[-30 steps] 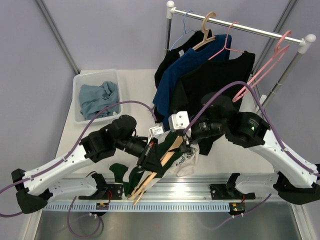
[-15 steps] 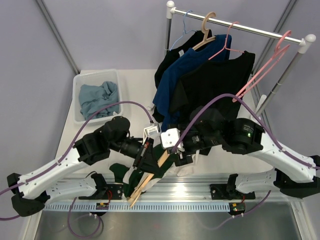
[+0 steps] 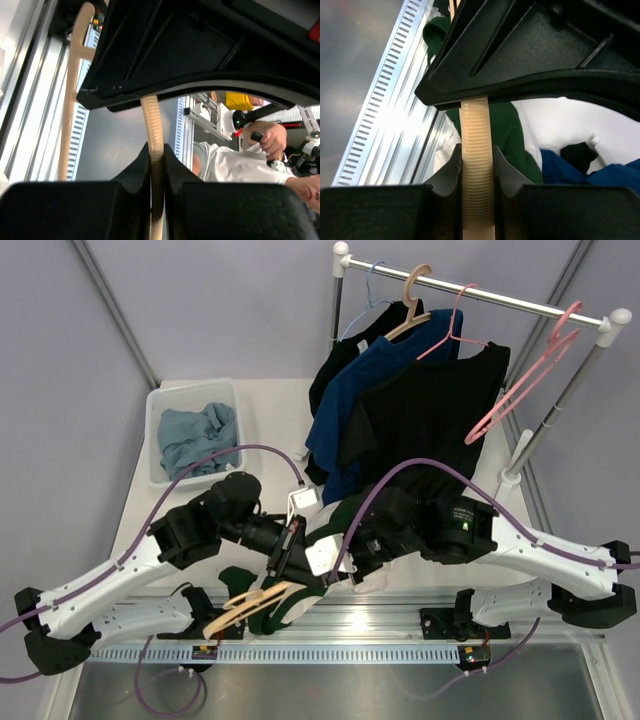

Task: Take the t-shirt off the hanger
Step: Place the hanger at the clothesline.

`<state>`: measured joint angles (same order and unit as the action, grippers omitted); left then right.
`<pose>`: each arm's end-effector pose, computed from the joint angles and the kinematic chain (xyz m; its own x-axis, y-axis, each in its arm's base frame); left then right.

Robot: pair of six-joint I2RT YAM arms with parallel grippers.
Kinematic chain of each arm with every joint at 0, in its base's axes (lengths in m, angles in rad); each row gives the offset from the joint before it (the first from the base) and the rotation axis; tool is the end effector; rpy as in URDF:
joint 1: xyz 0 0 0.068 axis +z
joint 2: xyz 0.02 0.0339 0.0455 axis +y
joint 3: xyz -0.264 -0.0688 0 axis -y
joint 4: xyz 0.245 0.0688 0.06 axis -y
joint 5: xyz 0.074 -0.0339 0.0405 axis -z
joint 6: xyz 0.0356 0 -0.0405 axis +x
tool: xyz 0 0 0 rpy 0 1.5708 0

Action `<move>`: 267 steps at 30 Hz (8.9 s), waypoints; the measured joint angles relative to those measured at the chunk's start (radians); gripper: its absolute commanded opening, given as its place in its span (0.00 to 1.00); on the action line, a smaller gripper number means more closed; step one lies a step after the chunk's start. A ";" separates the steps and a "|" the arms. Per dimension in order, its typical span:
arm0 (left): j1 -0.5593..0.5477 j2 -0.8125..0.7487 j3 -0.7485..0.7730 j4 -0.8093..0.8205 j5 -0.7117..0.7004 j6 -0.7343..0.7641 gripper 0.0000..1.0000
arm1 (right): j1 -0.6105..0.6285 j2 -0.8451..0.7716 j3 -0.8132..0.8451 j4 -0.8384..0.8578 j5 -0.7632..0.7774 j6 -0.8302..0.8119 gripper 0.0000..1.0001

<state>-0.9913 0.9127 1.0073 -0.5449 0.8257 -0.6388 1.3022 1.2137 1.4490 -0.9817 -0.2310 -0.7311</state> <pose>0.0795 -0.1692 0.3625 -0.7457 0.4011 -0.5320 0.6043 0.0707 -0.7936 0.0536 0.2256 0.4025 0.5223 -0.5516 -0.6503 -0.8522 -0.3654 -0.3744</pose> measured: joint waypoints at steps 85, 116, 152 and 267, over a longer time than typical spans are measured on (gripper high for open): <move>-0.016 -0.138 0.259 -0.216 -0.126 0.533 0.00 | -0.020 -0.171 0.153 0.100 -0.056 0.568 0.89; -0.018 -0.134 0.467 -0.221 -0.683 0.307 0.99 | -0.021 -0.376 -0.001 -0.270 0.662 1.226 0.00; -0.018 -0.192 0.238 -0.083 -0.613 0.198 0.99 | -0.034 -0.085 0.500 -0.378 1.274 1.242 0.00; -0.018 -0.254 -0.019 0.024 -0.368 0.312 0.99 | -1.190 0.488 0.691 0.228 0.683 0.480 0.22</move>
<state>-1.0096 0.6586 0.9886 -0.5213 0.4576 -0.3267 0.1123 1.7016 2.1399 -0.7536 0.4519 -0.2512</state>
